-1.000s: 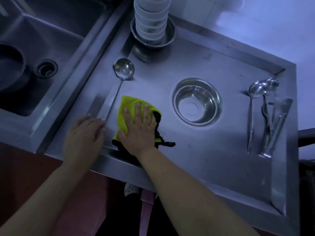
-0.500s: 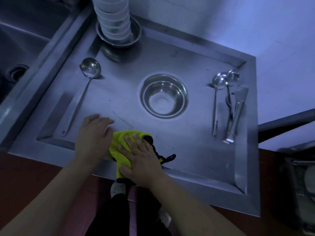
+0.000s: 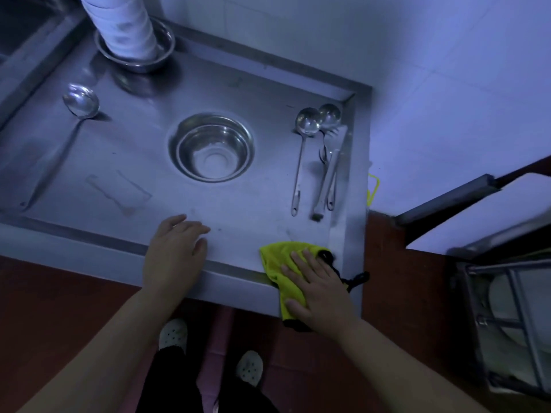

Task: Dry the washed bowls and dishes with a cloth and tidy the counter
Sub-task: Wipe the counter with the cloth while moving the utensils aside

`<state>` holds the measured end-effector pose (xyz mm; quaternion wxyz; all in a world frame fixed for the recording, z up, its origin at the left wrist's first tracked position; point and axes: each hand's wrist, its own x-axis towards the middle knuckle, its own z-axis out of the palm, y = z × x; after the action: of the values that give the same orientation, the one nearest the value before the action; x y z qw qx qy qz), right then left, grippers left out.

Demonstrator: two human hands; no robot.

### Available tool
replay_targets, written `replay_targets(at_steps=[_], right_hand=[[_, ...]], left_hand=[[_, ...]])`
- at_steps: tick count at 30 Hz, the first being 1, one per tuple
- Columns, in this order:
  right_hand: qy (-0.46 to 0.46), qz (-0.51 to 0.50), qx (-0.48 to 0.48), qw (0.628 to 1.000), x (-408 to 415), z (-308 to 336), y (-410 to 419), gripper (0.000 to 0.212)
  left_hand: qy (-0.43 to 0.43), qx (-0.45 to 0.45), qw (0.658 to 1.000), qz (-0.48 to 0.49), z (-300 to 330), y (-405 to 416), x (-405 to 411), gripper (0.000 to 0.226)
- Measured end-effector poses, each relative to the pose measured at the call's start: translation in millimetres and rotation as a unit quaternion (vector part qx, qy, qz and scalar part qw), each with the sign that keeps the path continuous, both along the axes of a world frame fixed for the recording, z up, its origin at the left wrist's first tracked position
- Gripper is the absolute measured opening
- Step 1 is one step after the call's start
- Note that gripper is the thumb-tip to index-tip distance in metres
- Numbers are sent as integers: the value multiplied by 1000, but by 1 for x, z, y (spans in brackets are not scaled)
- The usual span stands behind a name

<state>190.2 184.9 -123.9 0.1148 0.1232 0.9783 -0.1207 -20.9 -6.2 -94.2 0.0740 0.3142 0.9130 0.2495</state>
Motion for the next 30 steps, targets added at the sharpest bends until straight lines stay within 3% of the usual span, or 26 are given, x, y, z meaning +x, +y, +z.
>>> replay_targets(at_steps=[6,9,12,16,30], right_hand=[[9,-72,0,997,-6,2,-30,62],[-3,-78,-5,997,-26,-1,-53,63],[13,-76,16,997,-62,-2,-88,59],[31,-49,28,998,-119,-7,-137,60],[56,77,-26,995,-321,-32,-289,65]], left_hand=[[33,-3,999,42,7,-32,1,19],[40,-16,997,63,7,-55,-10,30],[35,-36,994,96,3,-82,-23,25],[52,-46,990,126,0,-124,-38,32],[43,-38,956,289,-12,-255,-74,21]])
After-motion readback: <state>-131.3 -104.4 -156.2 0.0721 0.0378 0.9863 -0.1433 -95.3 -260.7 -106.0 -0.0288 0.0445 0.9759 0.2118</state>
